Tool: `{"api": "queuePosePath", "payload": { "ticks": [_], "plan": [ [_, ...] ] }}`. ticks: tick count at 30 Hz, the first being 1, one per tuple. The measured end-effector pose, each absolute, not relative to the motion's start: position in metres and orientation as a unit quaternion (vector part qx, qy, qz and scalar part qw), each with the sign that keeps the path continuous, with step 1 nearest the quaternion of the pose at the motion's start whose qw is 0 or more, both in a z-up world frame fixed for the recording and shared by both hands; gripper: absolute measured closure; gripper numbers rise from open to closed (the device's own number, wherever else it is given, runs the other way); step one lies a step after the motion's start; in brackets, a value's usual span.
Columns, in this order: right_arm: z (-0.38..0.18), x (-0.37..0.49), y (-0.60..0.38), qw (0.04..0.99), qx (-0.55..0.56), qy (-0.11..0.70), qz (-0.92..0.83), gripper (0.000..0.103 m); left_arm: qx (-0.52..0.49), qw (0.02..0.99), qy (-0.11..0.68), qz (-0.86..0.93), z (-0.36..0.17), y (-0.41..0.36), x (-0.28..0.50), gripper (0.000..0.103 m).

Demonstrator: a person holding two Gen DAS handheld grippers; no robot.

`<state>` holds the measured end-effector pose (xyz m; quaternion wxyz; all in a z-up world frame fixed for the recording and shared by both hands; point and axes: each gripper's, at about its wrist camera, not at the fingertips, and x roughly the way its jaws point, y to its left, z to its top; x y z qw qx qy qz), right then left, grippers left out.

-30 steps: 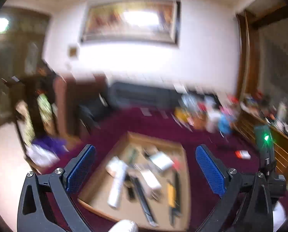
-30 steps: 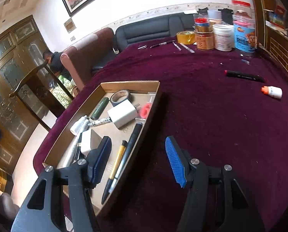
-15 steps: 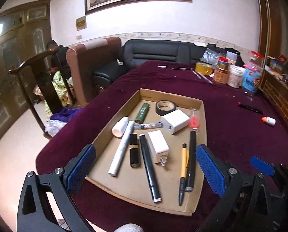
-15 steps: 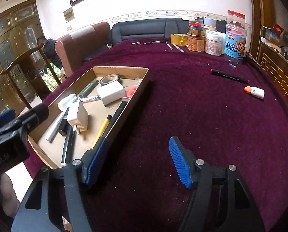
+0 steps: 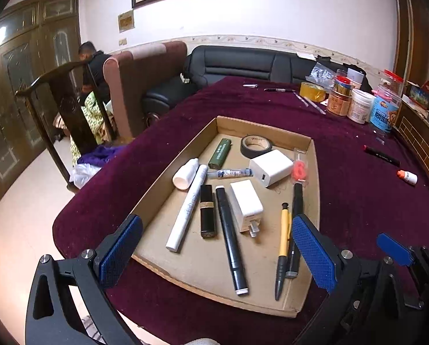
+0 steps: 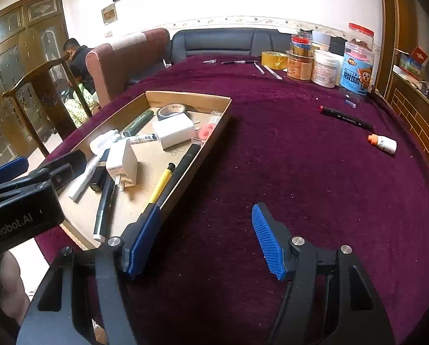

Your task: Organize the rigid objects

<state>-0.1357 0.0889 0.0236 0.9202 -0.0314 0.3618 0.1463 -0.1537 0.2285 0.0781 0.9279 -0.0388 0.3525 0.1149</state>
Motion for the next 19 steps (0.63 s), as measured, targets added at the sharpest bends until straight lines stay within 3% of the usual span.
{"api": "queuePosePath", "payload": {
  "ticks": [19],
  "plan": [
    [0.023,-0.135,0.103,0.917,-0.051,0.365,0.152,0.037,-0.056,0.922,0.367,0.109,0.071,0.246,-0.150,0.001]
  ]
}}
